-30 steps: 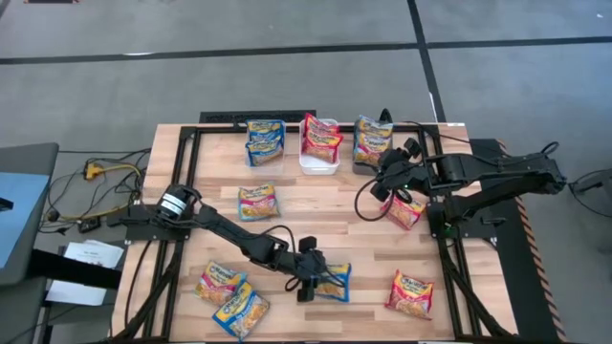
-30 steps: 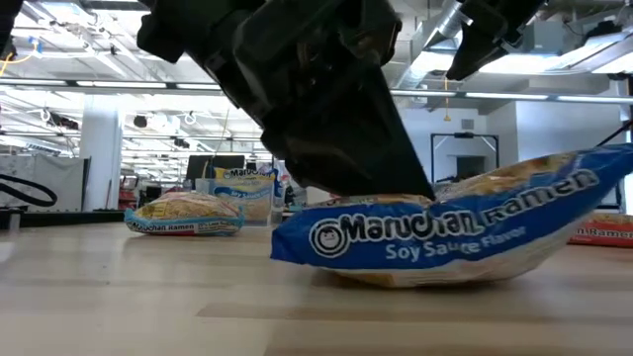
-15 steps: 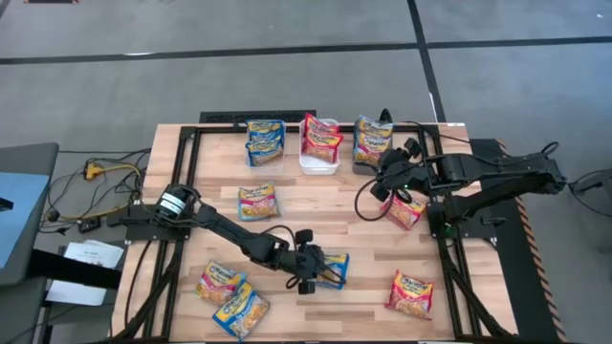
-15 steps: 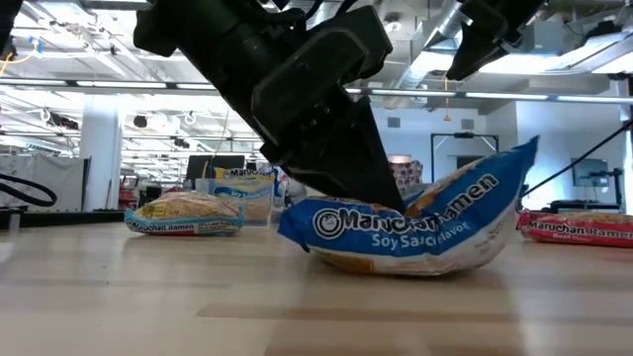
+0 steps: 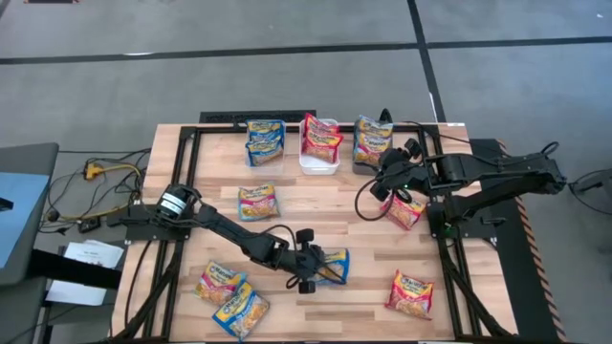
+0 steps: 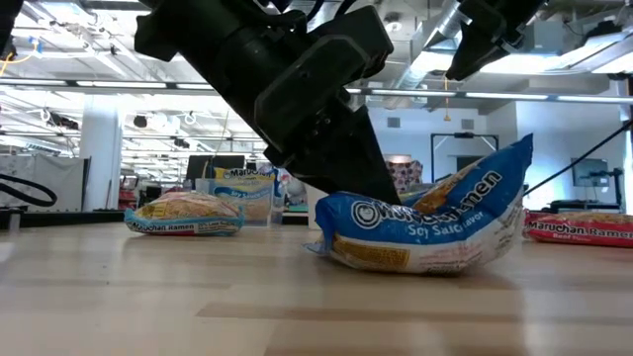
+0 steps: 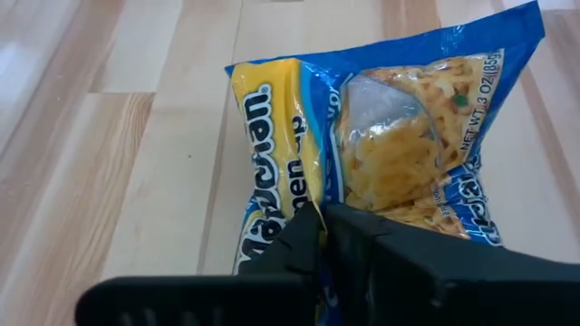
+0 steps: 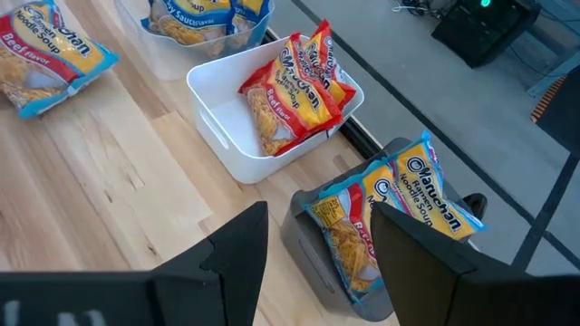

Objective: Sort Maruchan noodles
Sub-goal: Put the blue noodle pack into the transparent bin

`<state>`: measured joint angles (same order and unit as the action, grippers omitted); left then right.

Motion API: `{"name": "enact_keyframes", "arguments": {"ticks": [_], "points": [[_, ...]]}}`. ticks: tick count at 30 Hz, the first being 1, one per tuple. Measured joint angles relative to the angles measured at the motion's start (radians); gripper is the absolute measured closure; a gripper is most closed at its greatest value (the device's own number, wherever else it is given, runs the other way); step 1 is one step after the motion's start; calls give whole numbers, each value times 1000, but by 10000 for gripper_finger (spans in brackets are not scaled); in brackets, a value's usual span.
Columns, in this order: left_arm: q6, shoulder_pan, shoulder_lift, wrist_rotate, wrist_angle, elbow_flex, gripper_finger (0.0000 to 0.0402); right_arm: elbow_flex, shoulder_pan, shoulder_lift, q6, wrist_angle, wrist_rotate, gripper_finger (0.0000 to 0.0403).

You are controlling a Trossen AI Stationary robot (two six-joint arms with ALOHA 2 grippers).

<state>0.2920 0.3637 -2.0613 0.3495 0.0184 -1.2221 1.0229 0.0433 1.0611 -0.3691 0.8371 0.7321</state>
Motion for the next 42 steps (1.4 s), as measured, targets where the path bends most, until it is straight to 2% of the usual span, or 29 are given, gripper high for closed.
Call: {"name": "enact_keyframes", "arguments": {"ticks": [9,18,26,32,37,42], "points": [[-50,3,57,36,-72,-14,401,0,0,0,0,1,0,182],[-74,18,177,212,-264,-25,401,0,0,0,1,8,0,182],[-105,17,275,275,-326,-26,401,0,0,0,2,8,0,182],[-97,-16,294,174,-314,-27,401,0,0,0,2,8,0,182],[-79,-69,294,22,-307,-27,398,0,0,0,2,7,0,182],[-62,-118,294,-98,-288,-27,367,0,0,0,-23,8,-1,182]]}}
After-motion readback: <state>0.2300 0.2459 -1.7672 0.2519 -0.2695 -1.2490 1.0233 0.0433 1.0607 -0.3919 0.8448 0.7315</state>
